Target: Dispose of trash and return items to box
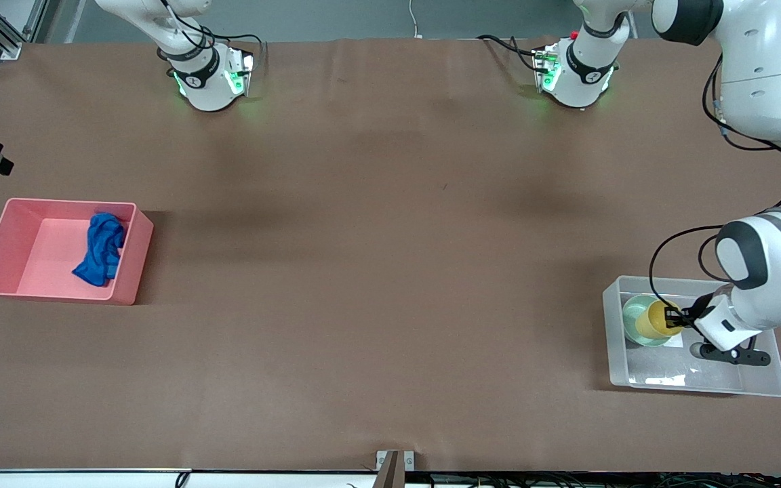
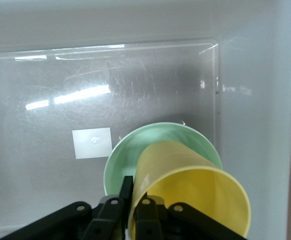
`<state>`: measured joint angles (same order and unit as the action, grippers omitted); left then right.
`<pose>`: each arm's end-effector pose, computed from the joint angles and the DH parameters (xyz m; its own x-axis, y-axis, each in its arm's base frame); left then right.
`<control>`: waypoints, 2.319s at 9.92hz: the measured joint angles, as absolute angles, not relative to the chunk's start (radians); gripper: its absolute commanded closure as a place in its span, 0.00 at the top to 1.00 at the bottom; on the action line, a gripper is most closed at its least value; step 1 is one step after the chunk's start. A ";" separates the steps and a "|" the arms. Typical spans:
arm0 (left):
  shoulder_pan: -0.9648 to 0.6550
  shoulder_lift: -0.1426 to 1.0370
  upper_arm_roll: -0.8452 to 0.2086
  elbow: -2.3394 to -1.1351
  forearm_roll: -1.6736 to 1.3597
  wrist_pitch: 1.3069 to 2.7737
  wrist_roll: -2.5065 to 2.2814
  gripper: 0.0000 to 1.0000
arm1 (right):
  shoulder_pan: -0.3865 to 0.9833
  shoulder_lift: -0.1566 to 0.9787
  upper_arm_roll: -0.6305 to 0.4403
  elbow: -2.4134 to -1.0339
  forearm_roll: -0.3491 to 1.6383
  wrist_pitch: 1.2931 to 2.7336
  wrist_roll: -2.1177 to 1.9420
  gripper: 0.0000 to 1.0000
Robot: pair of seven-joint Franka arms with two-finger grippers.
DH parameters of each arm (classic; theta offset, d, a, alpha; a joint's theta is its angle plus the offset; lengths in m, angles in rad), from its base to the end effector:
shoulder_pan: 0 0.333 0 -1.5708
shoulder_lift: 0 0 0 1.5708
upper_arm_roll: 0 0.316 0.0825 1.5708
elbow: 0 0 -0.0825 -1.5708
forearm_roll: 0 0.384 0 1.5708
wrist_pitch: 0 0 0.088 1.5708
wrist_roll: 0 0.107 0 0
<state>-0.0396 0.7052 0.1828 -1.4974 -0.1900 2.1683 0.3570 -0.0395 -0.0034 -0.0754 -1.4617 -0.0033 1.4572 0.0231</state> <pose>0.7079 0.0729 0.2561 0.9892 -0.1462 -0.0074 -0.1458 -0.9884 0.0417 0.5380 -0.0626 0.6673 0.9904 -0.1379 -0.0010 -0.1379 -0.9904 0.0030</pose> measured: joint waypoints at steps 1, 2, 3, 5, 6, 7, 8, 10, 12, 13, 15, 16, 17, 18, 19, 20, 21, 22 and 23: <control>-0.039 0.709 0.183 -1.497 -0.190 2.169 0.357 1.00 | -0.039 -0.003 -0.075 -1.462 -0.003 1.457 0.023 1.00; -0.039 0.709 0.183 -1.495 -0.190 2.170 0.357 1.00 | -0.039 -0.003 -0.075 -1.462 -0.003 1.456 0.023 1.00; -0.040 0.705 0.183 -1.488 -0.190 2.172 0.356 1.00 | -0.039 -0.003 -0.076 -1.462 -0.003 1.454 0.023 1.00; -0.045 0.646 0.182 -1.474 -0.190 2.145 0.355 1.00 | -0.039 -0.003 -0.075 -1.462 -0.003 1.449 0.023 1.00; -0.051 0.586 0.182 -1.480 -0.190 2.097 0.353 1.00 | -0.039 -0.003 -0.076 -1.462 -0.003 1.448 0.023 1.00; -0.057 0.506 0.180 -1.512 -0.184 2.070 0.345 1.00 | -0.039 -0.003 -0.076 -1.462 -0.003 1.447 0.023 1.00; -0.062 0.405 0.166 -1.580 -0.151 2.057 0.317 1.00 | -0.039 -0.003 -0.075 -1.462 -0.003 1.447 0.023 1.00; -0.064 0.168 0.101 -1.788 -0.058 2.050 0.203 1.00 | -0.036 -0.003 -0.076 -1.462 -0.003 1.446 0.023 1.00; -0.065 -0.012 0.058 -1.939 -0.034 2.050 0.152 1.00 | -0.035 -0.003 -0.077 -1.462 -0.003 1.446 0.023 1.00; -0.065 -0.061 0.041 -1.964 -0.034 2.049 0.152 1.00 | -0.035 -0.003 -0.076 -1.462 -0.003 1.446 0.023 1.00; -0.065 -0.110 0.008 -1.929 -0.034 1.978 0.115 1.00 | -0.036 -0.003 -0.077 -1.462 -0.003 1.446 0.023 1.00; -0.065 -0.117 0.003 -1.857 -0.033 1.888 0.098 1.00 | -0.038 -0.003 -0.077 -1.462 -0.003 1.446 0.023 1.00; -0.065 -0.113 0.003 -1.762 -0.032 1.793 0.093 1.00 | -0.040 -0.003 -0.078 -1.462 -0.003 1.446 0.023 1.00; -0.064 -0.095 0.004 -1.663 -0.029 1.705 0.092 1.00 | -0.040 -0.003 -0.078 -1.462 -0.003 1.446 0.023 1.00; -0.063 -0.063 0.004 -1.564 -0.026 1.626 0.092 1.00 | -0.040 -0.003 -0.077 -1.462 -0.003 1.446 0.023 1.00; -0.063 -0.030 0.004 -1.486 -0.025 1.568 0.091 1.00 | -0.040 -0.003 -0.077 -1.462 -0.003 1.446 0.023 1.00; -0.063 -0.010 0.004 -1.454 -0.025 1.531 0.079 1.00 | -0.040 -0.003 -0.077 -1.462 -0.003 1.446 0.023 1.00; -0.063 -0.005 0.002 -1.455 -0.025 1.510 0.069 1.00 | -0.040 -0.003 -0.077 -1.462 -0.003 1.446 0.023 1.00; -0.063 -0.007 -0.004 -1.460 -0.025 1.497 0.060 1.00 | -0.040 -0.003 -0.077 -1.462 -0.003 1.446 0.023 1.00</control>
